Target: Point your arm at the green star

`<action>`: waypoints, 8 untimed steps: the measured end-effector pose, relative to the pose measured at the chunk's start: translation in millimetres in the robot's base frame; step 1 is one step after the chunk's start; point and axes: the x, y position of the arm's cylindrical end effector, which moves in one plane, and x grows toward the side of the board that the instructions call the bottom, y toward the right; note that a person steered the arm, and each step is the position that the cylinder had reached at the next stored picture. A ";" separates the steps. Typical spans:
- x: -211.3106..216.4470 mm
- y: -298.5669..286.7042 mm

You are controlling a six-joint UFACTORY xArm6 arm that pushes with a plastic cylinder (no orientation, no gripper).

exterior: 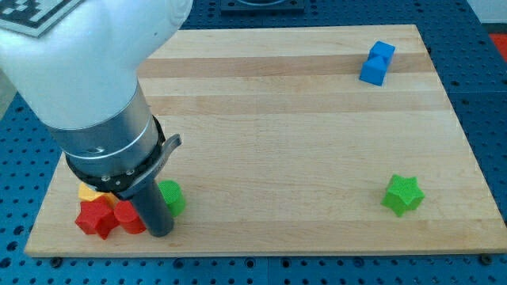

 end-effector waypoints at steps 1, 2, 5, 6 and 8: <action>21.4 32.0; 21.5 37.4; 19.4 263.5; 19.2 347.7; -20.8 381.1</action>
